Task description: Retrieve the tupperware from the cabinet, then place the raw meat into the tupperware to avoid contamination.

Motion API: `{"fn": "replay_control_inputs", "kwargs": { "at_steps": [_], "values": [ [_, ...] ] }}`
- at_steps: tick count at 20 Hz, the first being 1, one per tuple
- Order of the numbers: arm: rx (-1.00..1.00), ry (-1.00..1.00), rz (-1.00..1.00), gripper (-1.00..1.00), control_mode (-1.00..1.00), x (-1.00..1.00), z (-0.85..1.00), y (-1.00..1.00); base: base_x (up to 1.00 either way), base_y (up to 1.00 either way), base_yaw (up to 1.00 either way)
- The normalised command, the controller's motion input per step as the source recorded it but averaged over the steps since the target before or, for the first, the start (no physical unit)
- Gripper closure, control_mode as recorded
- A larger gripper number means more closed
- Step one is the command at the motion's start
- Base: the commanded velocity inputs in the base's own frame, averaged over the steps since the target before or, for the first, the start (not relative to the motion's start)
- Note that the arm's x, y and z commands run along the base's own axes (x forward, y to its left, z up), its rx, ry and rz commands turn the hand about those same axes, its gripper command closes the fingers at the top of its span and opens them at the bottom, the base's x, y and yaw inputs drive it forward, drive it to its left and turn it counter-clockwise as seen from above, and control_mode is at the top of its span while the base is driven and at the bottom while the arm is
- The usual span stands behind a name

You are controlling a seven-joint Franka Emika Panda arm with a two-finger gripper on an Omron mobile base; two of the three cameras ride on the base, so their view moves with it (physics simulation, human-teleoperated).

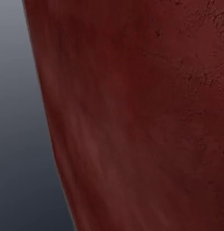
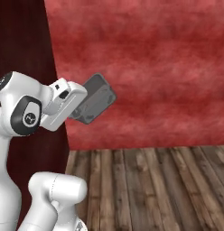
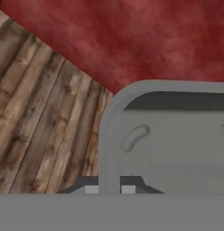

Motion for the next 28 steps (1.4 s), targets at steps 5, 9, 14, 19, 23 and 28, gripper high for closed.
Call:
{"fn": "replay_control_inputs", "kwargs": {
  "at_steps": [5, 9, 14, 19, 23, 28],
  "values": [
    [0.00, 0.00, 0.00, 1.00, 1.00, 0.00, 0.00, 0.00, 0.08, 0.00, -0.46],
    [0.00, 0.00, 0.00, 1.00, 1.00, 0.00, 0.00, 0.00, 0.00, 0.00, -0.50],
    [0.00, 0.00, 0.00, 1.00, 1.00, 0.00, 0.00, 0.00, 0.00, 0.00, -0.50],
    [0.00, 0.00, 0.00, 1.00, 1.00, 0.00, 0.00, 0.00, 0.28, 0.17, -0.40],
    [0.00, 0.00, 0.00, 1.00, 1.00, 0.00, 0.00, 0.00, 0.57, 0.27, -0.28],
    [0.00, 0.00, 0.00, 1.00, 1.00, 0.00, 0.00, 0.00, 0.66, 0.26, -0.22]
  ]
}}
